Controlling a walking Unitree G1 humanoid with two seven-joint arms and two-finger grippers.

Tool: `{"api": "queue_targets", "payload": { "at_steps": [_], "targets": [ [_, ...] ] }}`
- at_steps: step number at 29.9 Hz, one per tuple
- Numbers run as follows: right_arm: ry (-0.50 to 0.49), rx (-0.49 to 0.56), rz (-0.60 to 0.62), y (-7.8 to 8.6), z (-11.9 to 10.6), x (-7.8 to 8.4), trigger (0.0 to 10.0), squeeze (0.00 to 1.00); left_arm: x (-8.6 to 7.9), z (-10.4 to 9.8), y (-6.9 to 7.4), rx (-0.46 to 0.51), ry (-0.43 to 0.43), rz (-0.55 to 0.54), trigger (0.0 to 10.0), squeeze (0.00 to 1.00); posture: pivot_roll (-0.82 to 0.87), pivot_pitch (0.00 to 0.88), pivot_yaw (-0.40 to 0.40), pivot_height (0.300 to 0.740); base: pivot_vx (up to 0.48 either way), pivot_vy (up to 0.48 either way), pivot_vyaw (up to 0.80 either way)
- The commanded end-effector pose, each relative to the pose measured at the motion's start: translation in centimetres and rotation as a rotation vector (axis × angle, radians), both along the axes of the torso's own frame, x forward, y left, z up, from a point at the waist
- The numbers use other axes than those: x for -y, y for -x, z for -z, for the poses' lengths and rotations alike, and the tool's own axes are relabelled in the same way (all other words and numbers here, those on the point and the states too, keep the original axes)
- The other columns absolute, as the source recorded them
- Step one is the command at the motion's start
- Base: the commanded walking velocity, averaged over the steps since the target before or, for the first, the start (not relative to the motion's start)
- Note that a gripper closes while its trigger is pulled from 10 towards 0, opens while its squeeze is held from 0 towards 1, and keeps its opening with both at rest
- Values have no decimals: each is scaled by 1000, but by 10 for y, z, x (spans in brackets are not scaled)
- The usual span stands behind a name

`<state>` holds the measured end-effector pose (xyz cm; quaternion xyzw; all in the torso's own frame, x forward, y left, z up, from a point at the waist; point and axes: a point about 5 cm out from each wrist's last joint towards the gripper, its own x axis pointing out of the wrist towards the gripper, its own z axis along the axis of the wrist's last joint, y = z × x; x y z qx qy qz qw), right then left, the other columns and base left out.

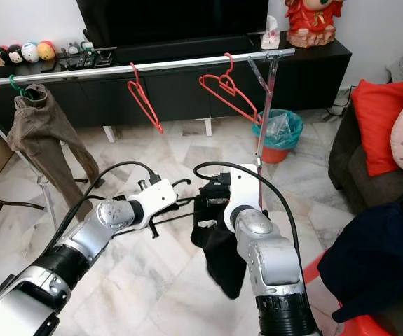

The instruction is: Hang hanger

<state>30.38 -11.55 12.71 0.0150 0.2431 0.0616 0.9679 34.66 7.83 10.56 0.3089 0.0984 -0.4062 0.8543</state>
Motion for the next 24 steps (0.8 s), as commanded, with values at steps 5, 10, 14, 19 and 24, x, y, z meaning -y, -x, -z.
{"api": "queue_targets", "payload": {
  "at_steps": [5,10,14,19,24],
  "targets": [
    [-37,50,-39,0,-15,-13,10000,0,9,-3,14,-92,133,164,10000,0,-43,33,103,740,0,0,0],
    [-62,70,-75,6,-25,-26,10000,0,9,-1,20,-125,109,228,10000,0,-43,33,104,740,0,0,0],
    [-71,73,-81,9,-27,-30,10000,0,4,4,17,-114,27,203,10000,0,-47,34,105,740,0,0,0],
    [-72,66,-87,12,-27,-32,10000,0,-6,8,9,-86,-71,98,10000,0,-46,34,104,740,0,0,0],
    [-28,58,0,9,-21,-15,10000,0,-18,5,-2,-50,-119,-30,10000,0,-45,35,105,740,0,0,0]
  ]
}}
